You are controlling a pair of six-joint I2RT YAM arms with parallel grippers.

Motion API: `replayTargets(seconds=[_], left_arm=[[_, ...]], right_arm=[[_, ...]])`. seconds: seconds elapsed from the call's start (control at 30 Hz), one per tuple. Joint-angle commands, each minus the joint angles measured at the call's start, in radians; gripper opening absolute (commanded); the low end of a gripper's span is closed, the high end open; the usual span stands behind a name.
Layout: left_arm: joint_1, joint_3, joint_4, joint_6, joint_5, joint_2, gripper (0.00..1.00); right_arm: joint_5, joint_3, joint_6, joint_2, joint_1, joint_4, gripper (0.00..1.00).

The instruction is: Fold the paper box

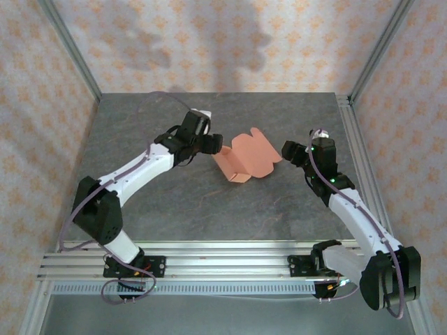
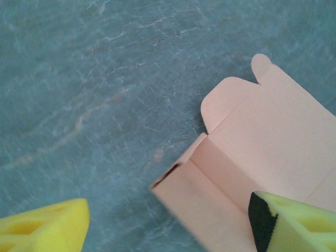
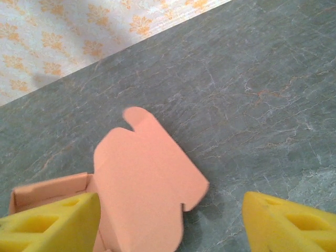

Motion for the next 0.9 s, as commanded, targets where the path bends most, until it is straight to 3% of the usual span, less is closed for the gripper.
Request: replayTargets(seconds=[0.0, 0.07, 0.3, 0.87], left_arm=[[-0.001, 0.107, -0.144, 0.324, -0.010, 0.107, 0.74], [-0.001, 0.223, -0.250, 0.394, -0.018, 0.195, 0.68], [-0.001, 0.598, -0.519, 0.523, -0.052, 0.466, 0.65], [-0.003, 1.028, -0.634, 0.513, 0.121, 0.661, 0.61]], right_arm=[[-0.019, -0.001, -0.024, 0.005, -0.001, 0.015, 0.71], [-0.020, -0.002, -0.024, 0.005, -0.001, 0.014, 0.71], [-0.029, -0.003, -0.023, 0.001, 0.000, 0.009, 0.71], [-0.025, -0.005, -0.025, 0.014, 0.000, 0.013, 0.71]])
